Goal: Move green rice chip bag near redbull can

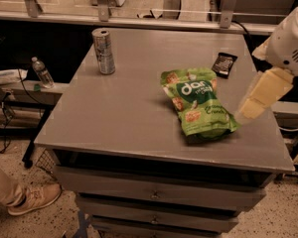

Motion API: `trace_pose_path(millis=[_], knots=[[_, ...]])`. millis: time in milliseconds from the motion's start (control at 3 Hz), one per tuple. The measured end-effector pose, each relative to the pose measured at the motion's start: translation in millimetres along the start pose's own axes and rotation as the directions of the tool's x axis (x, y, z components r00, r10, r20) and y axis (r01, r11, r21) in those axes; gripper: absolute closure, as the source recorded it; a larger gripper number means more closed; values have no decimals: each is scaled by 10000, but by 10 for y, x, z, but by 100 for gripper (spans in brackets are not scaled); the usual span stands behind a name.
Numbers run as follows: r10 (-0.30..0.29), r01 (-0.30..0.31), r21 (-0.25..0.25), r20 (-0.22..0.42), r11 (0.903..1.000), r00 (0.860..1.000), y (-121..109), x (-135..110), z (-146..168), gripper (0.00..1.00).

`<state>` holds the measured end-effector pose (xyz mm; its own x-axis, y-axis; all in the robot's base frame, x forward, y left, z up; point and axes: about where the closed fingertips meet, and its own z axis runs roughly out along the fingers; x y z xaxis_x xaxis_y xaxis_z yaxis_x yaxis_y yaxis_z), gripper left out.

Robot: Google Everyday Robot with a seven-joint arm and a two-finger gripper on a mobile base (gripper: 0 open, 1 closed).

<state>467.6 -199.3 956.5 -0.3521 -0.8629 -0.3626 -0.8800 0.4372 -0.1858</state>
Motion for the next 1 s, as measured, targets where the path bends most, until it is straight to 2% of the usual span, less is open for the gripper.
trace_pose_path(millis=[333, 667, 1000], knots=[[1604, -1610, -8, 874, 9870, 9832, -38, -80, 231, 0], [3117, -3142, 12, 1221, 9493, 9423, -85, -171, 487, 0], [4155, -4183, -42, 1253, 9083, 9009, -145, -214, 685, 0]])
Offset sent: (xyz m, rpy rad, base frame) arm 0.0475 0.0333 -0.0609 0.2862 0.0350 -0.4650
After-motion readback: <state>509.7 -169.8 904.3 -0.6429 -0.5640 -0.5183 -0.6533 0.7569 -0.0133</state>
